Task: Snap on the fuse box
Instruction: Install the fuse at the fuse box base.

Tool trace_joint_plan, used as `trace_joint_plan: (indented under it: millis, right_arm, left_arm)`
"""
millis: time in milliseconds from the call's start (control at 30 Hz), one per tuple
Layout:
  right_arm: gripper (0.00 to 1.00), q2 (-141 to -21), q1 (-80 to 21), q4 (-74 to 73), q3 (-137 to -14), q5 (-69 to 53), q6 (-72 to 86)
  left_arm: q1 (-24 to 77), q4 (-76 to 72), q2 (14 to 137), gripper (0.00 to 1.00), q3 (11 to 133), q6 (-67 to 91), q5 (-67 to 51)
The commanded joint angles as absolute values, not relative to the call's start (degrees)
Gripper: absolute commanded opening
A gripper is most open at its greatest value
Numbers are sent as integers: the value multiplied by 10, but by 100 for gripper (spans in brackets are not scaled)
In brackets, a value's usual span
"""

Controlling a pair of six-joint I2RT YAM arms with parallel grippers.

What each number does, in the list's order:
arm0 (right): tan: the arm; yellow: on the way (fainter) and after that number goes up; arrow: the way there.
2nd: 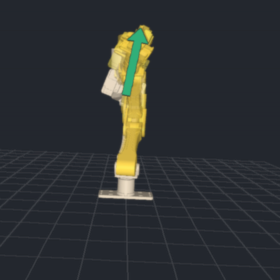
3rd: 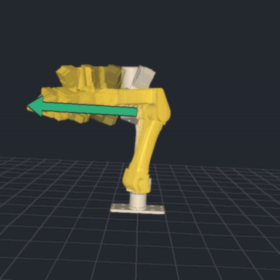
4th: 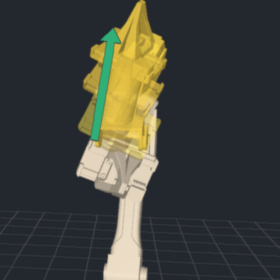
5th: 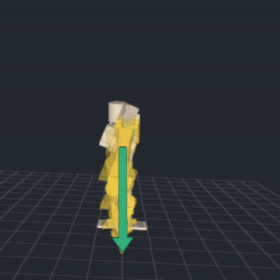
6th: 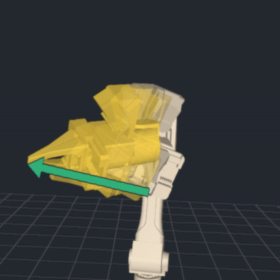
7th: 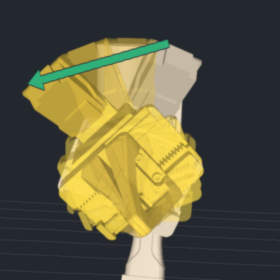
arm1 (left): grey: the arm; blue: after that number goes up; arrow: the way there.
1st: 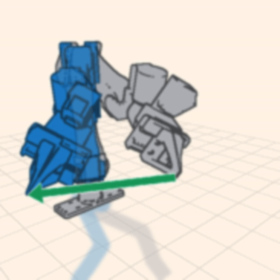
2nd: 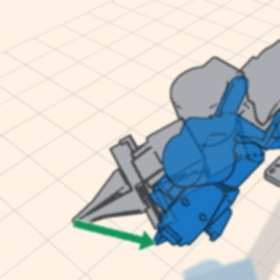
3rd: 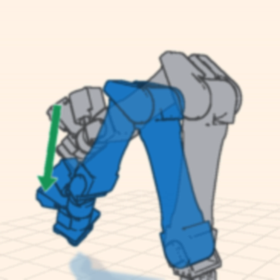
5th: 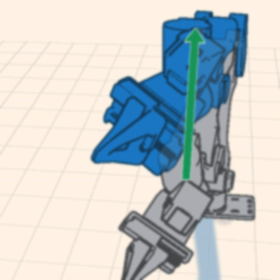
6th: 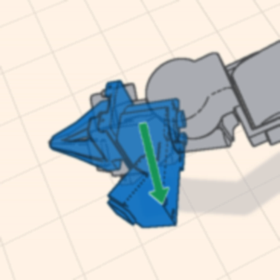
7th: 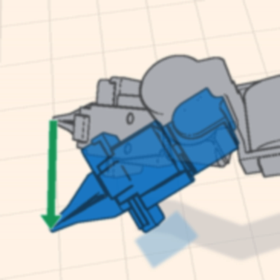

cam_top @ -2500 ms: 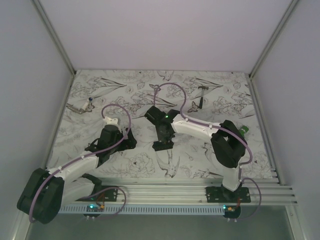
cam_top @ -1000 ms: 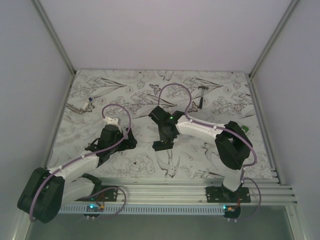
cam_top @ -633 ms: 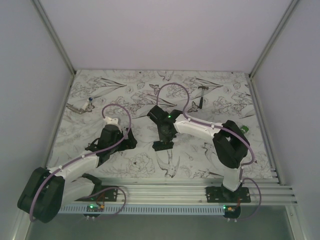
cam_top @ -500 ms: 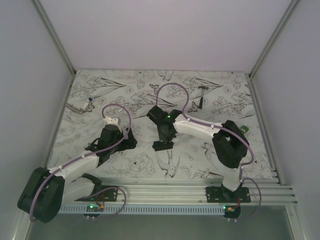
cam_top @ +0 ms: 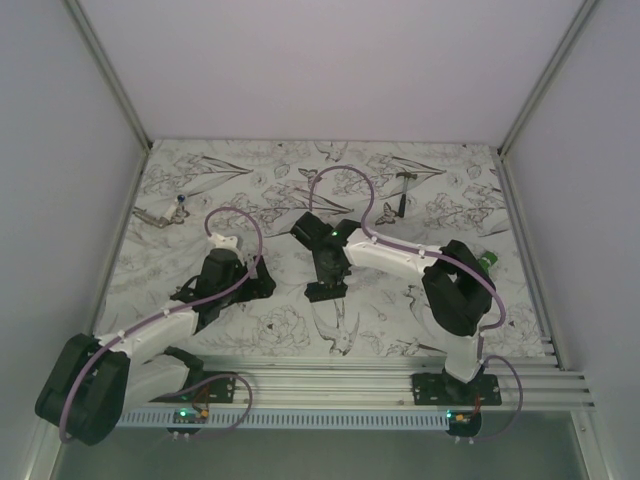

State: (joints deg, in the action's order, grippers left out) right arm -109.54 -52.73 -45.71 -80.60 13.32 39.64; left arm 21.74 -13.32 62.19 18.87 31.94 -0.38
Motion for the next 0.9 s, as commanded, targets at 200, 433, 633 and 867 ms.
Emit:
trace_joint_plan:
  millis: [200, 433, 633, 867]
  right_arm:
    - [0, -1161, -556, -492, -763, 85, 411]
    - [0, -1168, -558, -490, -754, 83, 419]
    - [0, -1161, -546, -493, -714, 93, 437]
    - [0, -1158, -532, -471, -680, 82, 431]
  left_arm:
    - [214, -139, 631, 99, 205, 330, -38]
    - [214, -139, 639, 99, 209, 332, -43]
    - [214, -139, 638, 99, 209, 333, -42]
    - [214, -138, 635, 99, 207, 332, -42]
